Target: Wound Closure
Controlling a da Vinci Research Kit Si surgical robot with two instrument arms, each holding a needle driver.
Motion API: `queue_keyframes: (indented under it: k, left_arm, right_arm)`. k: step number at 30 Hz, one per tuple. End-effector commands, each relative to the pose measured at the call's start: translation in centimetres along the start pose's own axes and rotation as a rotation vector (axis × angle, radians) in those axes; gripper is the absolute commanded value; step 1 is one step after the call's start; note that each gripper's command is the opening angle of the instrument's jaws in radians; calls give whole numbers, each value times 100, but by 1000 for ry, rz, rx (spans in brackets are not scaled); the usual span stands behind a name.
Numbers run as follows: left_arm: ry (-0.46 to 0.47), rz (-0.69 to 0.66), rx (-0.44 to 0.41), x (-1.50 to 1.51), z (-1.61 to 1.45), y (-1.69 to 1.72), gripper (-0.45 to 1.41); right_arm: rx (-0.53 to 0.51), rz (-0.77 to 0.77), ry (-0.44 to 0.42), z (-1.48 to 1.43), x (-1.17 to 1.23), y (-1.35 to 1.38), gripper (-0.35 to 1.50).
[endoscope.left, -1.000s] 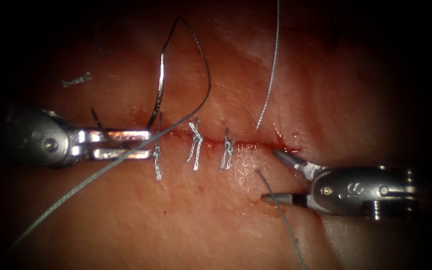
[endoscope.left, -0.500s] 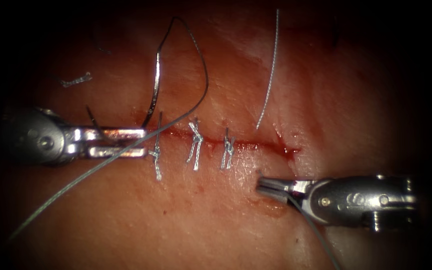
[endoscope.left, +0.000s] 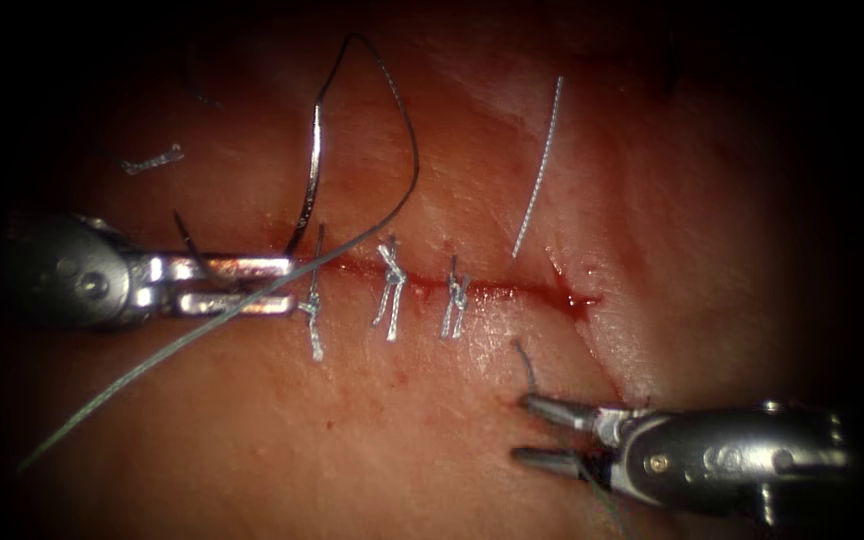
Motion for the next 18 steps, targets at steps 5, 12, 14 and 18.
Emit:
queue_keyframes:
  k: [5, 12, 14, 18]
  left_arm:
    - [-23, 1, 43, -28, -12, -26, -45]
    - [-67, 20, 21, -71, -30, -68, -45]
    - [-76, 12, 20, -85, -35, -75, -45]
    - [-100, -4, 20, -109, -46, -80, -45]
  right_arm:
    - [-11, 2, -2, -7, -7, -3, 138]
    - [-26, 8, -7, -15, -13, 0, 136]
    - [-26, 8, -7, -14, -13, 0, 135]
    - [-27, 9, -7, -15, -13, 0, 135]
